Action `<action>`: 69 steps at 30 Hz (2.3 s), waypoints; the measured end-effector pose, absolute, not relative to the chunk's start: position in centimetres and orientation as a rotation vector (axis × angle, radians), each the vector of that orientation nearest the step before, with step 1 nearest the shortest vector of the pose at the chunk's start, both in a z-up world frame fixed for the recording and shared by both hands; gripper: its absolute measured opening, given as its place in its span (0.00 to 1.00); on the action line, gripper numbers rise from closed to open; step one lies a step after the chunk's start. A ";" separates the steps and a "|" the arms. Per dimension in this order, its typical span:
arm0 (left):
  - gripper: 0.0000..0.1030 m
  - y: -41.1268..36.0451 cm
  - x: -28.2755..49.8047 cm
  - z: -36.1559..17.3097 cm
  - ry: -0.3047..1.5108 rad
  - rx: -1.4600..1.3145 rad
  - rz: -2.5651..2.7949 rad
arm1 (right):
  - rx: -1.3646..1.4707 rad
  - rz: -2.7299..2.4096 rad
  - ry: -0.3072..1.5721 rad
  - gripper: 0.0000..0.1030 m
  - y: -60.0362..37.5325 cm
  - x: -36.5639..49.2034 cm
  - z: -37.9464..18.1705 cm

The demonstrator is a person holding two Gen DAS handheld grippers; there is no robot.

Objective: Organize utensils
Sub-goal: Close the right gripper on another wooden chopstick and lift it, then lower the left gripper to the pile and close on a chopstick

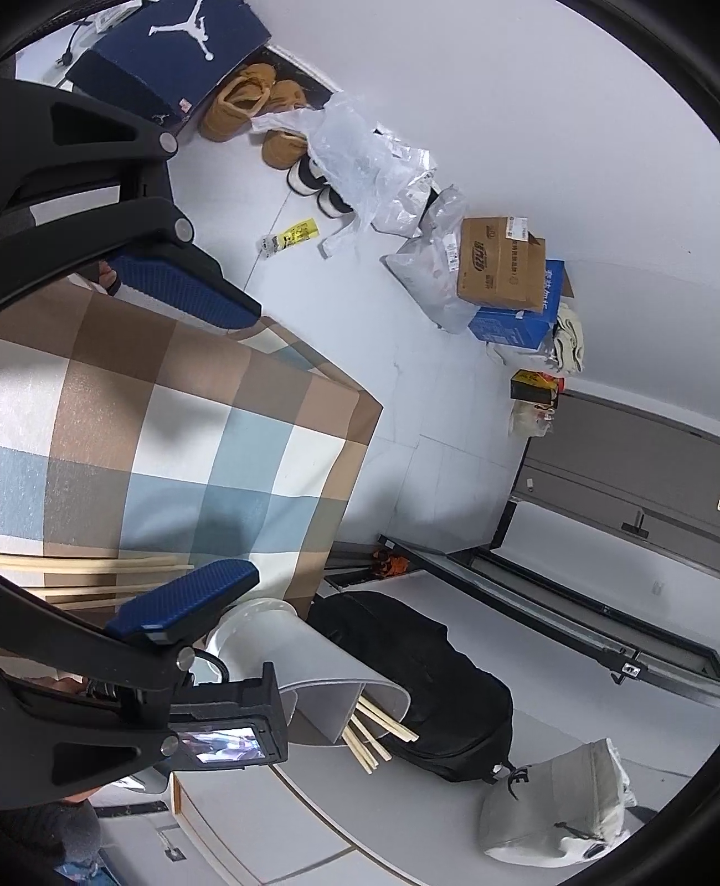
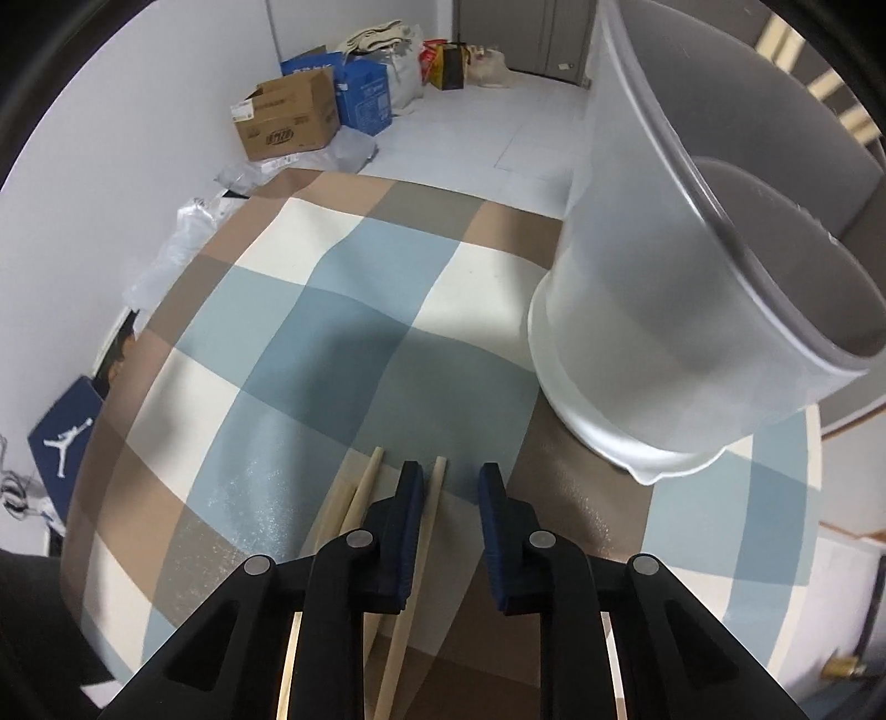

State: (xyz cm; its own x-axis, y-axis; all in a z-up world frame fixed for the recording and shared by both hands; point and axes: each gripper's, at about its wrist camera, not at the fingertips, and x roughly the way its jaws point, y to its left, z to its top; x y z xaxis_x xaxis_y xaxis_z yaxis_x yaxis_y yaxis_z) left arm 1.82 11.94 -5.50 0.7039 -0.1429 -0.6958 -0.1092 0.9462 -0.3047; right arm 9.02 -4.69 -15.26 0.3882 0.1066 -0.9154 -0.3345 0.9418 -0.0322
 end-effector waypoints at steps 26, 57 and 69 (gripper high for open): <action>0.80 9.4 2.9 -8.1 0.914 -0.225 0.015 | -0.035 0.361 0.827 0.04 -8.2 4.7 -5.8; 0.65 -0.2 7.5 -12.2 1.228 0.041 -0.099 | 0.212 0.424 0.616 0.04 -18.5 -1.2 -1.7; 0.44 -2.7 8.3 -13.0 1.296 0.129 -0.123 | 0.268 0.411 0.591 0.04 -20.5 -1.6 -1.2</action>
